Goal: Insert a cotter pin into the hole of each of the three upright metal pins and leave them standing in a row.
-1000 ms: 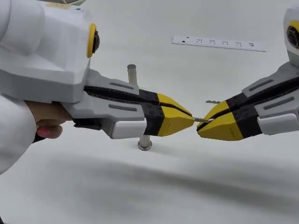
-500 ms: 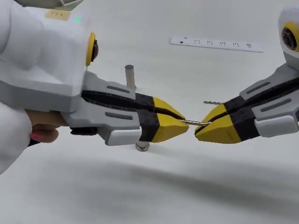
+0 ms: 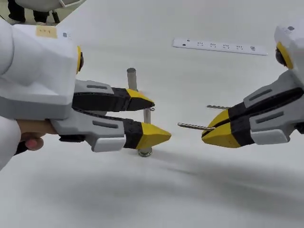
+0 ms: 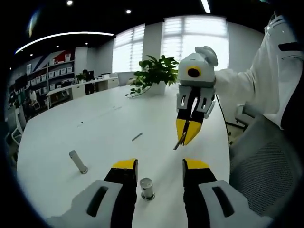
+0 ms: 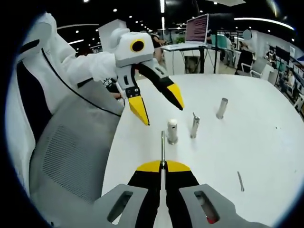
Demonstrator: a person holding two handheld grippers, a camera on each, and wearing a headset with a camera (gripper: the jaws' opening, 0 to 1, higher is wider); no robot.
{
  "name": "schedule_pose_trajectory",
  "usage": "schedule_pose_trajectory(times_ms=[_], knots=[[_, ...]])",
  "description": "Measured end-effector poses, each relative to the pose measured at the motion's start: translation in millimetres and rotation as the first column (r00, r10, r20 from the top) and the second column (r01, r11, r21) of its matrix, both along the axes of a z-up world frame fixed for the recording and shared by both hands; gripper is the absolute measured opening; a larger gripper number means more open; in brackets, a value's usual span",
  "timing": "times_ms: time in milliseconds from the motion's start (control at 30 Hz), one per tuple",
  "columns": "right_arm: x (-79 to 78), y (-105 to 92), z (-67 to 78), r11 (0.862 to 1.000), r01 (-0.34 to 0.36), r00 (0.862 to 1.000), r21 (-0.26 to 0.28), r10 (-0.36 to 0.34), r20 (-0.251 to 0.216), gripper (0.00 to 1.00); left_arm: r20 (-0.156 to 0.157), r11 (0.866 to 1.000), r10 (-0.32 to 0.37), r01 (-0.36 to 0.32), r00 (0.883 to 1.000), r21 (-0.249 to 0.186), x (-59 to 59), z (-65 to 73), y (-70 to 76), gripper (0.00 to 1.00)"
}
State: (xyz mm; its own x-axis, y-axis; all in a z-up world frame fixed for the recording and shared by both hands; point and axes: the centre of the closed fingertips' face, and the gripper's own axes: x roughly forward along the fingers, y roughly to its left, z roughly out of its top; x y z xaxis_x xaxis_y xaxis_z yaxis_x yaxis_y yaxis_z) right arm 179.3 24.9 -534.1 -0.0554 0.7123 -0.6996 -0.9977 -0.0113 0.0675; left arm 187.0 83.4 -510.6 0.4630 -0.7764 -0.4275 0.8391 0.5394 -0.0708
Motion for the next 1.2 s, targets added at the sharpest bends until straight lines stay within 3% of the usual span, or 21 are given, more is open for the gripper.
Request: schedule_pose_trajectory(times_ms=[33,333,633,833,1033,1100,1200], knots=[[0.4,-1.2,-6.7,0.999,-0.014,1.000,-0.029,0.015,0.017,0.00,-0.006,1.000,0.009,-0.009,1.000,0.014,1.3,-4.2,4.3,0.35],[-1.9,11.6,-31.6,0.998,-0.026,1.000,-0.053,0.026,0.005,0.00,-0.053,0.999,0.019,-0.017,0.998,0.048,7.0,-28.3,17.9,0.25],[7.2,28.7,-31.3,1.000,0.001,1.000,-0.026,-0.001,-0.014,0.00,-0.065,0.997,-0.011,0.017,0.998,0.079,8.6,-37.6,11.1,0.19],[8.4,36.9,-33.3,1.000,-0.012,1.000,-0.025,0.012,-0.011,0.00,-0.070,0.998,-0.017,0.022,0.997,0.064,8.7,-36.4,11.9,0.11],[10.5,41.0,-34.7,0.999,-0.025,1.000,-0.028,0.025,-0.012,0.00,-0.068,0.997,-0.022,0.026,0.997,0.070,8.9,-37.2,14.1,0.10],[11.4,40.6,-36.2,0.999,-0.030,1.000,-0.037,0.030,-0.003,0.00,-0.068,0.996,-0.026,0.031,0.997,0.078,13.9,-41.2,23.5,0.10],[11.3,41.6,-36.7,0.999,-0.026,1.000,-0.032,0.026,-0.012,0.00,-0.069,0.996,-0.028,0.034,0.997,0.083,12.6,-41.4,20.5,0.11]])
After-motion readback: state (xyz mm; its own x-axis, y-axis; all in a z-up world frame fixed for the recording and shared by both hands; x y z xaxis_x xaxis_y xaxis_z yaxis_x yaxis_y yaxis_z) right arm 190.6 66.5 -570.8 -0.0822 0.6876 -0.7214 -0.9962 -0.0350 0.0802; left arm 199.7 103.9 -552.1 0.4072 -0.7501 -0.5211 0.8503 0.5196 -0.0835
